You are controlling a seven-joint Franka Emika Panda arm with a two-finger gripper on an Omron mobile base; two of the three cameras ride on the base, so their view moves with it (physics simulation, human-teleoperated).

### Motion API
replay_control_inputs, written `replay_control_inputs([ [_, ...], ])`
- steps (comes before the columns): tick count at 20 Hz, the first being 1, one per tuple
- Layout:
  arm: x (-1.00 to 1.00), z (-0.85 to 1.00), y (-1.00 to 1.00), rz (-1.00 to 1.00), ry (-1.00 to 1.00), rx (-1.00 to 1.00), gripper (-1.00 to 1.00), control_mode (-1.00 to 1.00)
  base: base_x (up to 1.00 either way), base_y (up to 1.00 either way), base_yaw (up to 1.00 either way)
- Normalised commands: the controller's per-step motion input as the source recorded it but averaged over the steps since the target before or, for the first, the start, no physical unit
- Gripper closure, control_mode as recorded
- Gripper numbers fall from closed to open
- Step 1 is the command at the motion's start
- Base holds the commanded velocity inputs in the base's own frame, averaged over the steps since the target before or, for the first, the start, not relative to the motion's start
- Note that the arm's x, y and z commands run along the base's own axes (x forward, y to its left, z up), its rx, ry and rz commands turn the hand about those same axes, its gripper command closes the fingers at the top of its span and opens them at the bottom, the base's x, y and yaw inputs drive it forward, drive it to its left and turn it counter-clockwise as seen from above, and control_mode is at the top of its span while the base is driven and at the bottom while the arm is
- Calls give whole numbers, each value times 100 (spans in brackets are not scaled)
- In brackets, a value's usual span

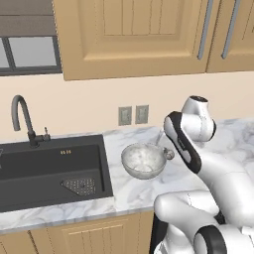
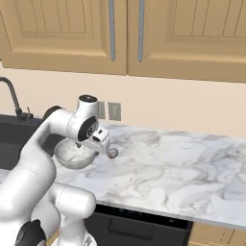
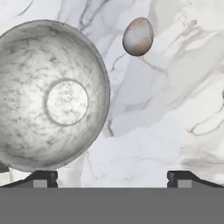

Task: Pick the egg and butter from the fridge and place them by the bowl for mixing.

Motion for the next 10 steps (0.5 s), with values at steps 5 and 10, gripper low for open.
replay_control_inputs([
  [5, -46, 36, 21, 1, 0, -8, -100, -100, 0, 0, 0],
  [10, -47, 30, 10, -1, 0, 0, -100, -100, 0, 0, 0],
])
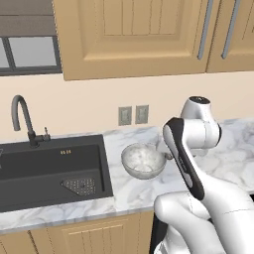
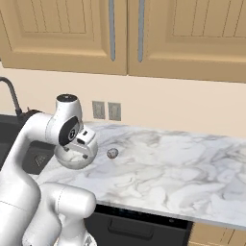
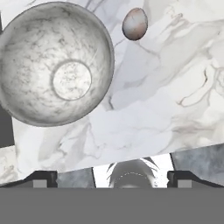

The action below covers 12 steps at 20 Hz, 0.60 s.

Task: Pick the egg and butter from the fridge and place them by the bowl for mixing.

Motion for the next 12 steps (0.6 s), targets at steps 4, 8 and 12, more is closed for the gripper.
replay_control_inputs([
  [4, -40, 28, 15, 0, 0, 0, -100, -100, 0, 0, 0],
  [8, -4, 1, 3, 0, 0, 0, -100, -100, 0, 0, 0],
  [12, 0, 0, 0, 0, 0, 0, -100, 100, -7, 2, 1],
])
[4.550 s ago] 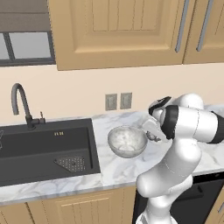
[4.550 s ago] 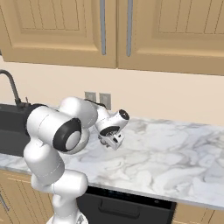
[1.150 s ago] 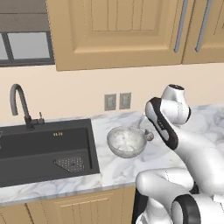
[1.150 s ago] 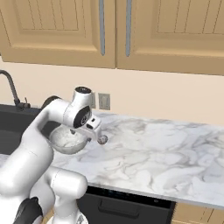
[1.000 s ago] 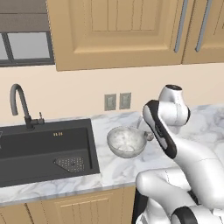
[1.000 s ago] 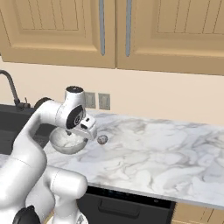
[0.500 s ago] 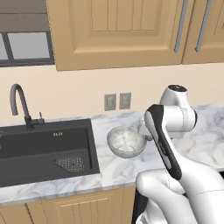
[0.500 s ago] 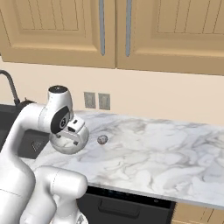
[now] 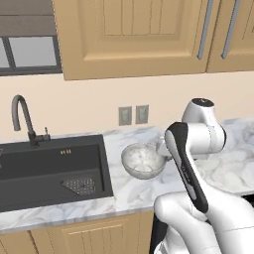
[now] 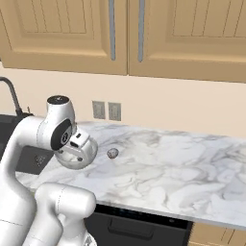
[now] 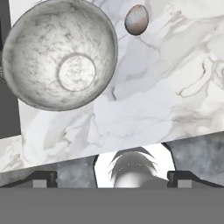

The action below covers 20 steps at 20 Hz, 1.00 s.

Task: Pick the egg and butter from the fridge and place them by the bowl for mixing.

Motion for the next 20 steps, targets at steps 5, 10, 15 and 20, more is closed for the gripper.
replay_control_inputs([
  [5, 0, 0, 0, 0, 0, 0, -100, 100, -63, 16, 24],
  [10, 0, 0, 0, 0, 0, 0, -100, 100, -21, 5, 88],
  [15, 0, 0, 0, 0, 0, 0, -100, 100, -2, 0, 100],
  [20, 0, 0, 0, 0, 0, 0, -100, 100, -2, 0, 100],
])
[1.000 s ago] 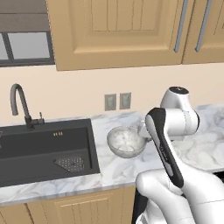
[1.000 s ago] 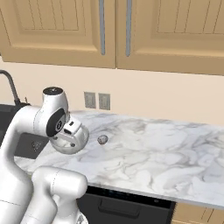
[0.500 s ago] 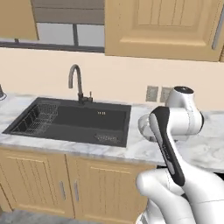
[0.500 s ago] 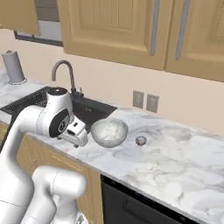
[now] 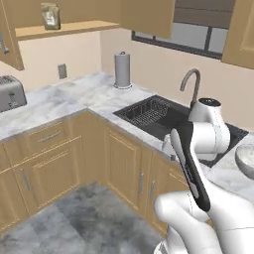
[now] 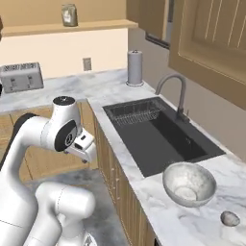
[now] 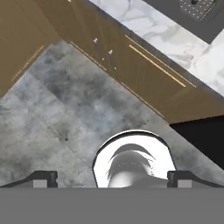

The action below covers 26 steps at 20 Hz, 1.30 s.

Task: Pick the egg and butter from the fridge and place them by the bowl for mixing.

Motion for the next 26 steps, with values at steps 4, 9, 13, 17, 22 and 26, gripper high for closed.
replay_control_inputs([
  [4, 0, 0, 0, 0, 0, 0, -100, 100, -2, 0, 100],
  [9, 0, 0, 0, 0, 0, 0, -100, 100, -2, 0, 100],
  [13, 0, 0, 0, 0, 0, 0, -100, 100, -2, 0, 100],
  [17, 0, 0, 0, 0, 0, 0, -100, 100, -1, 0, 100],
  [22, 0, 0, 0, 0, 0, 0, -100, 100, 8, 0, 99],
  [26, 0, 0, 0, 0, 0, 0, -100, 100, 59, 0, 62],
])
